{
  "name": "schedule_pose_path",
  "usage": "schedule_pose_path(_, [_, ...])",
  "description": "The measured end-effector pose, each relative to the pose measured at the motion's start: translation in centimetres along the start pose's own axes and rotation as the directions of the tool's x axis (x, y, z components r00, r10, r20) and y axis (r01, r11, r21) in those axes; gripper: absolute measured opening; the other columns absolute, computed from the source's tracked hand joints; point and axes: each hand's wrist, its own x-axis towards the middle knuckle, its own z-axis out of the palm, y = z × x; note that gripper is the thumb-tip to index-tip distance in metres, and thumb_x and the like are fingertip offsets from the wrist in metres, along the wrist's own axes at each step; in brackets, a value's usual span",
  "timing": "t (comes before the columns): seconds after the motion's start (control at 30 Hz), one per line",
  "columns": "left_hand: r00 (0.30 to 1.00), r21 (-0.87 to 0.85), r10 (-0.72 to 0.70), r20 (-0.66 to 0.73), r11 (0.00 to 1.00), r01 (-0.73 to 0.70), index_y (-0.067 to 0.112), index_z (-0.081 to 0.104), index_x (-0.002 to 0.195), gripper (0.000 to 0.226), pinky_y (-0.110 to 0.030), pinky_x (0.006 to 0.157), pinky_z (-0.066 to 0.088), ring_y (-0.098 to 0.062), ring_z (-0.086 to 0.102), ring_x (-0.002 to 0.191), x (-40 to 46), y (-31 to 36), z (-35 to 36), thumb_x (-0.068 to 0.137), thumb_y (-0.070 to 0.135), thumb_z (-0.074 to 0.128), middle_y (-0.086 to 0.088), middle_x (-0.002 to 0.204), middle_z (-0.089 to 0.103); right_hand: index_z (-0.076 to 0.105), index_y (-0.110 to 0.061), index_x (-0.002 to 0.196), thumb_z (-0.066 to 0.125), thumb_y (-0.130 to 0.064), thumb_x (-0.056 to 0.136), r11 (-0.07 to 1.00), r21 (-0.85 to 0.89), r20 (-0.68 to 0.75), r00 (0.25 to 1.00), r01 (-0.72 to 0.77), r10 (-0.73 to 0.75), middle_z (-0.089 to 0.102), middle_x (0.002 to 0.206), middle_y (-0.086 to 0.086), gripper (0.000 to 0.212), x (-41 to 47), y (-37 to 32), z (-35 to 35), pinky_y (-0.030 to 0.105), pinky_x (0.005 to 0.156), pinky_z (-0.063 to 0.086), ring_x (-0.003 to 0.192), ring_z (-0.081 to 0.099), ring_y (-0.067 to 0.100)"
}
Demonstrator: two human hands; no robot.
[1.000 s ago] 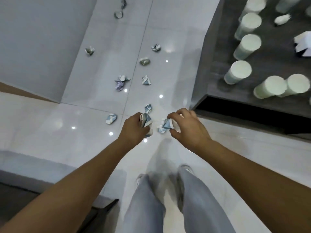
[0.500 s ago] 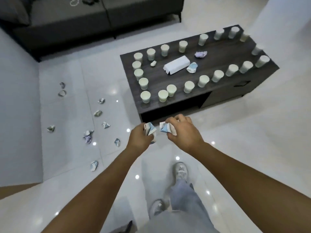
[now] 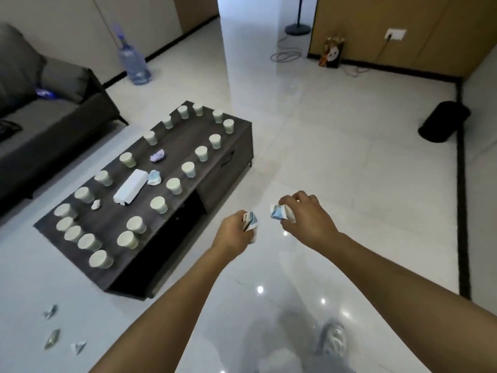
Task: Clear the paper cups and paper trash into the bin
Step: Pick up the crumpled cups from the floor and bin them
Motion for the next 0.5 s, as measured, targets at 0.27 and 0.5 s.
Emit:
schedule_pose_path(0.27, [0.963, 0.037, 0.183, 0.2, 0.98, -0.194, 0.005, 0.059, 0.093, 0.011, -0.033, 0.068, 0.052, -0.024, 0.059, 0.075, 9.7, 21.5, 17.3, 0.084, 0.01, 0.059, -0.006, 0.085, 0.062, 0.048, -0.027, 0.13, 0.061, -0.03, 0.09, 0.97, 0.018, -0.127, 0.961, -0.244, 0.244, 0.047, 0.127, 0.001, 0.043, -0.6, 23.8, -12.0, 0.031, 0.083, 0.044, 0.115, 0.042, 0.024])
schedule_pose_path(0.5, [0.897, -0.078, 0.251, 0.364, 0.968, -0.239, 0.005, 0.061, 0.101, 0.017, -0.015, 0.058, 0.047, -0.022, 0.059, 0.085, 16.4, 34.9, 27.8, 0.083, 0.006, 0.061, -0.007, 0.095, 0.063, 0.05, -0.024, 0.128, 0.062, -0.028, 0.088, 0.882, 0.077, -0.158, 0.868, -0.464, 0.47, 0.049, 0.124, 0.004, 0.042, 0.5, 39.6, -17.8, 0.033, 0.083, 0.046, 0.111, 0.043, 0.026])
